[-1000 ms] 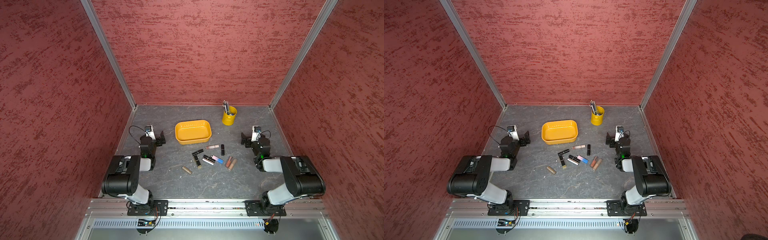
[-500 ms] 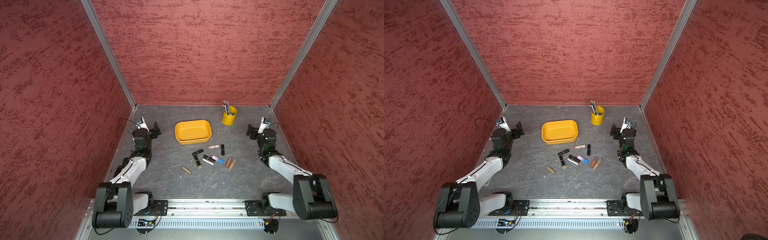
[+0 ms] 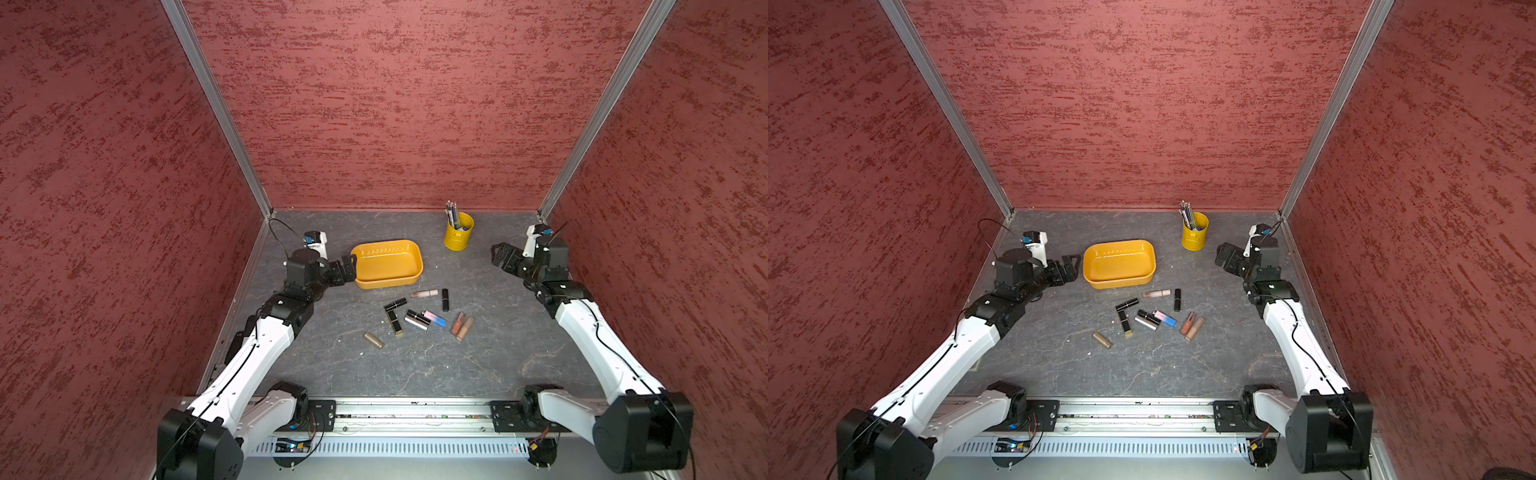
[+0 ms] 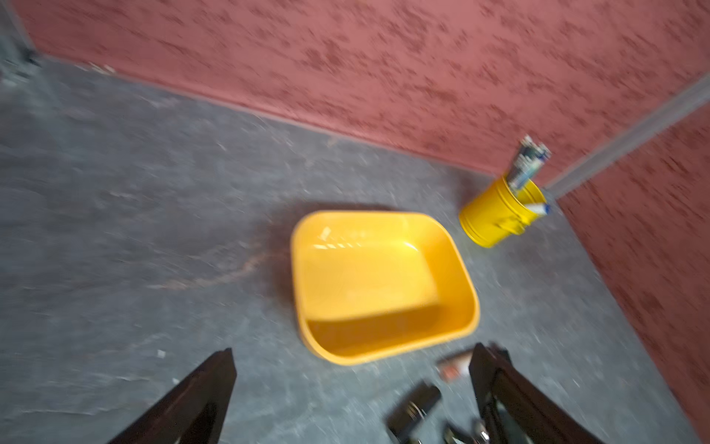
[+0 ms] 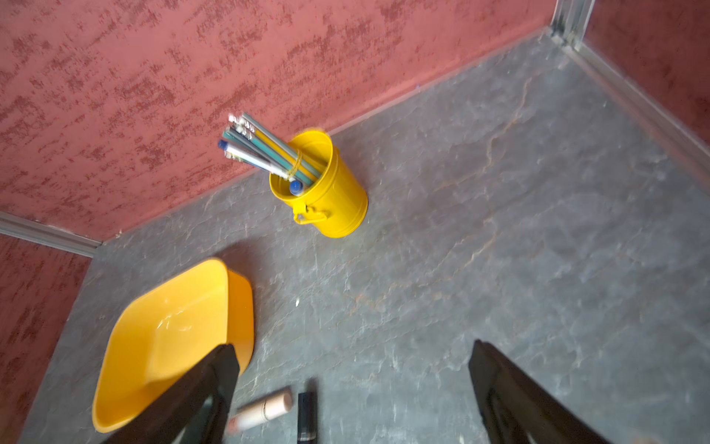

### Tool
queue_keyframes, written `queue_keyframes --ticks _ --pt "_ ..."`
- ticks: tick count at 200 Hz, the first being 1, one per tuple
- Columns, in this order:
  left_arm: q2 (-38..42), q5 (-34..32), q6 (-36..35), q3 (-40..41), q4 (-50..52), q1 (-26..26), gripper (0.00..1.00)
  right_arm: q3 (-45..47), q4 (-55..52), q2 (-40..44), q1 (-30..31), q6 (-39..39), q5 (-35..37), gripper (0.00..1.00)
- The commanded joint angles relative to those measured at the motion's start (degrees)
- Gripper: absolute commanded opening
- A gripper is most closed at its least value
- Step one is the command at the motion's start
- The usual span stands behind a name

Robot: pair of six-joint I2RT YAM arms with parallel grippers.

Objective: Put the lipstick into the storage box
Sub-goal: Move the storage box to the center of the board.

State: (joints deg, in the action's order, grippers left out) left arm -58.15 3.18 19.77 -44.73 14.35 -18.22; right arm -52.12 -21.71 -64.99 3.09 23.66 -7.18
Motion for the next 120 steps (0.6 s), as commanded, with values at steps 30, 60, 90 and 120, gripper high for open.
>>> queue_keyframes --ticks 30,60,90,120 --pt "1.0 2.1 6.0 -0.1 7.0 -11.2 1.0 0.6 -21.8 3.1 5.8 3.0 -4.0 0.99" --pt "-0.3 2.4 7.0 0.6 7.4 -12.8 1.0 0.6 -26.0 0.4 11.1 4.6 1.2 0.99" --pt "-4.1 3.3 7.1 0.0 6.3 -12.8 1.0 1.8 -25.4 -2.8 17.5 8.0 4.0 0.99" --pt "-10.2 0.2 7.2 -5.1 10.1 -11.7 1.0 -1.9 -21.6 -8.8 22.5 9.9 4.3 0.99"
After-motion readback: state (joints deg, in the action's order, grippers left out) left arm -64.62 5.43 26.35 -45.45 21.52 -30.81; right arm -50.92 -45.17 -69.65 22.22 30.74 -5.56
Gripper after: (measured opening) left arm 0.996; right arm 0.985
